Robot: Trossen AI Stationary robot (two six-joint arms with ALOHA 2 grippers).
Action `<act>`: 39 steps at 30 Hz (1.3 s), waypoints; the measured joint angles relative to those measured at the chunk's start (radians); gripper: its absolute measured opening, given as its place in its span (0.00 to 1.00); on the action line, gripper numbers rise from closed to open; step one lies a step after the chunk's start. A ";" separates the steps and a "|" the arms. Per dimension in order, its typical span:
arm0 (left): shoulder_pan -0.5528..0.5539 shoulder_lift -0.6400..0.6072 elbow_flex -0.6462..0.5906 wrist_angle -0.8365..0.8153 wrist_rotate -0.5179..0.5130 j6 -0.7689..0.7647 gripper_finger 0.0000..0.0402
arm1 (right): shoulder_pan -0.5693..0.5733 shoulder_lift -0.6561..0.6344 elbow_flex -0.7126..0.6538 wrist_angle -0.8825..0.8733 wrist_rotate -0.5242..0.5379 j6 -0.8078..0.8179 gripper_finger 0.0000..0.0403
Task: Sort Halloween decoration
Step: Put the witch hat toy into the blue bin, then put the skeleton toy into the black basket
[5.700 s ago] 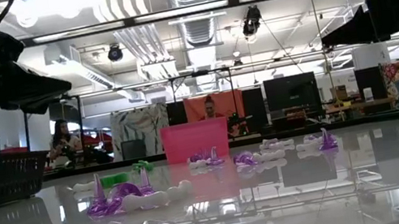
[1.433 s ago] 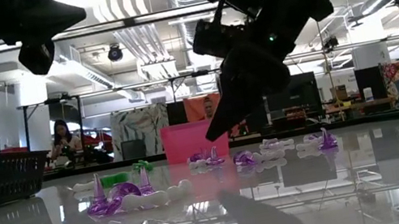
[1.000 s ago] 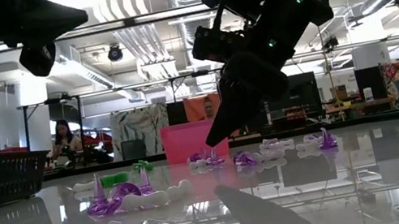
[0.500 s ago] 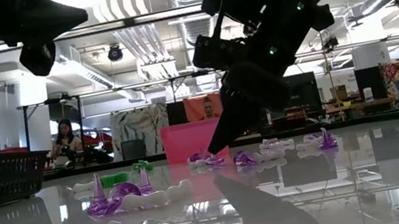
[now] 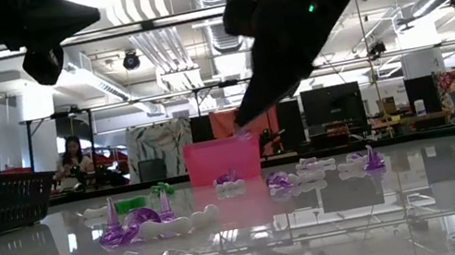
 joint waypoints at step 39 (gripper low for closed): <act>0.003 0.003 0.000 0.043 -0.076 0.008 0.00 | 0.221 -0.408 -0.009 -1.146 0.031 0.936 0.26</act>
